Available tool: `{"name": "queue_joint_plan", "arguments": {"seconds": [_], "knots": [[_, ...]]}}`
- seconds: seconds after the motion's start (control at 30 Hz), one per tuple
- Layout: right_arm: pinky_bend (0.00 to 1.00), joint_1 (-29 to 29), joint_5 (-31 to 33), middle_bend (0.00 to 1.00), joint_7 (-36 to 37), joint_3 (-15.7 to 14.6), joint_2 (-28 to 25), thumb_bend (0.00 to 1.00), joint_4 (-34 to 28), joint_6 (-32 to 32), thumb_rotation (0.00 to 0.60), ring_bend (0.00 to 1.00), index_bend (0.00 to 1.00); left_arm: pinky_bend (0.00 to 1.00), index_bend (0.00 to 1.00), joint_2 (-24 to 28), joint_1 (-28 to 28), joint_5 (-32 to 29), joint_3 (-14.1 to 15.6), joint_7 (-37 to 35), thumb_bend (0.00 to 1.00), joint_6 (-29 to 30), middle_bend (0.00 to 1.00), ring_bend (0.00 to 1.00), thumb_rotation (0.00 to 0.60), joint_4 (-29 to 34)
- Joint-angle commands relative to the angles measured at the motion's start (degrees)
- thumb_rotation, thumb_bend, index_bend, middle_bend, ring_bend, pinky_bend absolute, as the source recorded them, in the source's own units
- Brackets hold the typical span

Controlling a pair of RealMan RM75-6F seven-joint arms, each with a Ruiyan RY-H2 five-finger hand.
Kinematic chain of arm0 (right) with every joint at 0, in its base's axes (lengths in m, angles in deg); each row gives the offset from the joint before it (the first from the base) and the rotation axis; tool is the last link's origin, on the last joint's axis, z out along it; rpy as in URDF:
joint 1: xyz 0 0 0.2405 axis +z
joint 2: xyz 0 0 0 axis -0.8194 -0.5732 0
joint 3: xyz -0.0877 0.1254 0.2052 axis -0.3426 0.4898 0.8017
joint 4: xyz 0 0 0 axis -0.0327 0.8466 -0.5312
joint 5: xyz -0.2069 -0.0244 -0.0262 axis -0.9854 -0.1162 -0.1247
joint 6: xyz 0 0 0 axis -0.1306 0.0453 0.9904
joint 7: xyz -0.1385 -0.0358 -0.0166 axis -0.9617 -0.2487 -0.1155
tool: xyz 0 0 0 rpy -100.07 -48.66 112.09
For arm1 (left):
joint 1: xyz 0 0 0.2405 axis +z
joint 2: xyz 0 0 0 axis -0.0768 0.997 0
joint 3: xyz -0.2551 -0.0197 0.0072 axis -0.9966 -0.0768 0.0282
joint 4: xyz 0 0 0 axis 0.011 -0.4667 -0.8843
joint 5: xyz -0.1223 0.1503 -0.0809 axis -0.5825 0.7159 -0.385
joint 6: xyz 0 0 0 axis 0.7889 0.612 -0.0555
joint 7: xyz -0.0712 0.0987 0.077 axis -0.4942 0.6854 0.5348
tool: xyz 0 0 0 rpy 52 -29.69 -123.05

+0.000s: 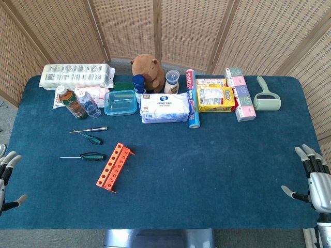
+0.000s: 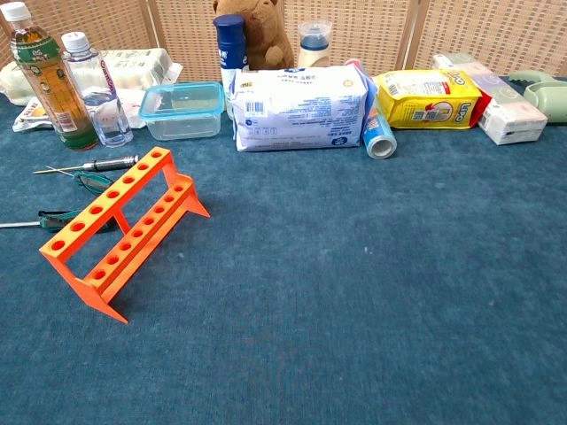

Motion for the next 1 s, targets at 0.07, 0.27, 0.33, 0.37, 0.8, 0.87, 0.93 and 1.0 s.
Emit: {"name": "queue_joint_plan", "arguments": {"seconds": [0.07,0.27,0.33,0.37,0.8,0.87,0.93,1.0], "knots": [[0.00,0.0,0.0,0.01,0.0,0.0,0.0,0.08,0.0,0.0,0.600,0.00,0.03,0.02,0.00,-0.1,0.1,-0.3,-0.2,0.5,0.10,0.4,0.00,0.00,0.600,0.0],[0.00,-0.1,0.7,0.01,-1.4,0.5,0.5,0.08,0.1,-0.5,0.600,0.00,0.03,0.02,0.00,-0.9,0.0,-0.4,-0.7,1.3,0.10,0.7,0.00,0.00,0.600,-0.8],[0.00,-0.1,0.7,0.01,-2.1,0.7,0.7,0.08,0.2,-0.9,0.600,0.00,0.03,0.02,0.00,-1.2,-0.7,-0.7,-1.0,1.0,0.10,-0.4,0.00,0.00,0.600,-1.3],[0.00,-0.1,0.8,0.01,-2.2,0.8,0.7,0.08,0.2,-1.0,0.600,0.00,0.03,0.02,0.00,-1.4,-1.1,-0.9,-1.3,0.9,0.10,-0.8,0.01,0.00,0.600,-1.5],[0.00,-0.5,1.5,0.01,2.1,1.2,-0.6,0.08,0.4,-1.0,0.600,0.00,0.03,0.89,0.23,-13.8,-13.6,-9.2,-9.6,16.3,0.10,-11.9,0.91,0.87,0.600,-9.2],[0.00,-0.6,1.4,0.01,2.7,1.2,-0.8,0.08,0.4,-1.1,0.600,0.00,0.03,0.91,0.26,-15.3,-15.2,-10.4,-10.0,17.7,0.11,-14.0,0.94,0.90,0.600,-10.2],[0.00,-0.7,1.2,0.01,3.2,1.2,-1.1,0.08,0.4,-1.2,0.600,0.00,0.03,0.92,0.27,-17.2,-16.9,-12.1,-10.3,19.0,0.13,-16.5,0.94,0.90,0.600,-11.5],[0.00,-0.7,1.2,0.01,3.5,1.2,-1.2,0.08,0.4,-1.2,0.600,0.00,0.03,0.92,0.27,-18.5,-17.9,-13.7,-10.5,19.6,0.14,-18.3,0.94,0.90,0.600,-12.3]]}}
